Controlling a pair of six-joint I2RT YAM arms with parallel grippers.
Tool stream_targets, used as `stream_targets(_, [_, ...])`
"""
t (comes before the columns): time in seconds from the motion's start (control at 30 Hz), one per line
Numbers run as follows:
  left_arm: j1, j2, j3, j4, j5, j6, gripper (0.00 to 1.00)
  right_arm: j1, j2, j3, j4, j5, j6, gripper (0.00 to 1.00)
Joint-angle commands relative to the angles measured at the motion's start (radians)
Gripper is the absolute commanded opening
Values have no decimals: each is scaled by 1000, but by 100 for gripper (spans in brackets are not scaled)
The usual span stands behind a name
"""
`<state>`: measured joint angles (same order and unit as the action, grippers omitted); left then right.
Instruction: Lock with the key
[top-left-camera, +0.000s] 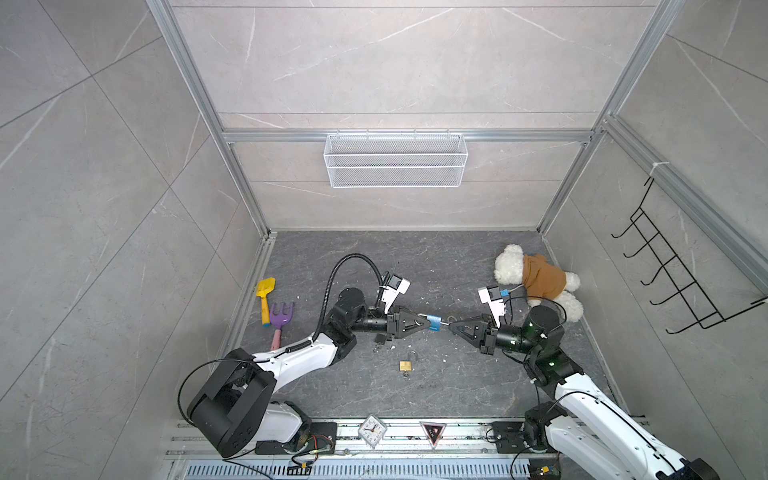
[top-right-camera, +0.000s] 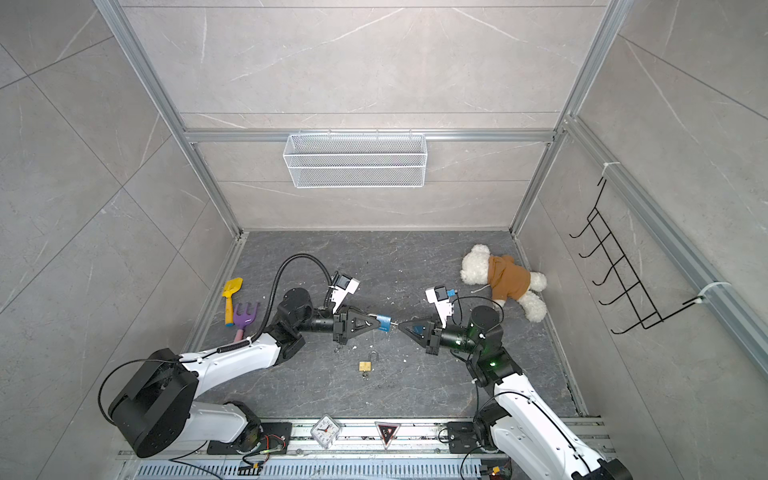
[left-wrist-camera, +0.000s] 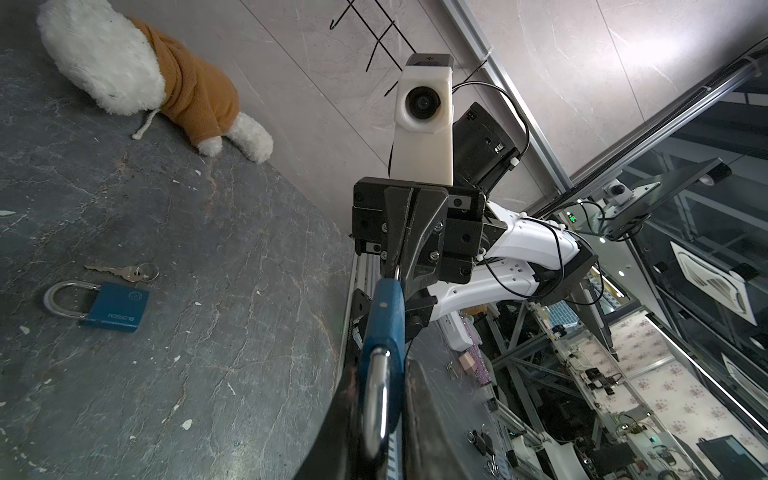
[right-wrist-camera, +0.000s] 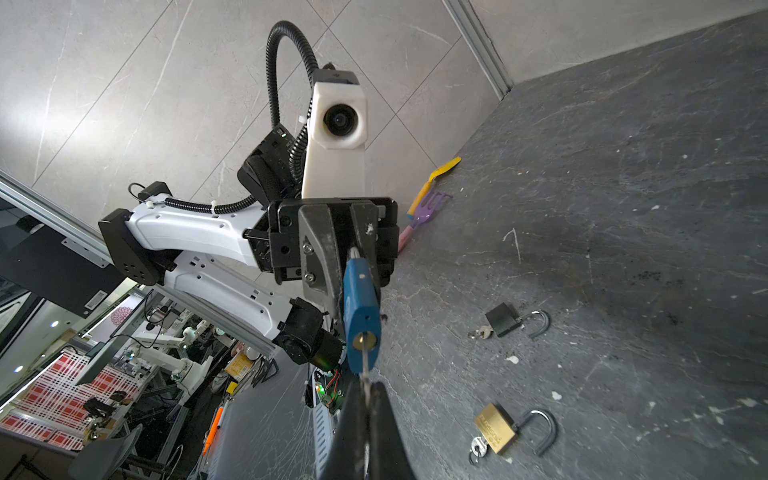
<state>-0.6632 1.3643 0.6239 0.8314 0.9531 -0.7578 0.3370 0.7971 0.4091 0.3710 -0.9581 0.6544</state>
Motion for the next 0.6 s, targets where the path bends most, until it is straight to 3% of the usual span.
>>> stream_targets(0.0, [20,-40,-1,55,1,12,0,-4,-26,-10,-3,5,-18,0])
stream_targets(0.33, [23,-46,7,16,-3,34,0,-8,-64,1,-66,34,-32,0])
stream_targets(0.43, [13,-47,74,-270,-48,176,0,-10,-75,19,-149,114,-52,0])
stream_targets(0.57, [-43,-19,190,-677,-235,379,0,-10,-66,63,-308,304,-75,0])
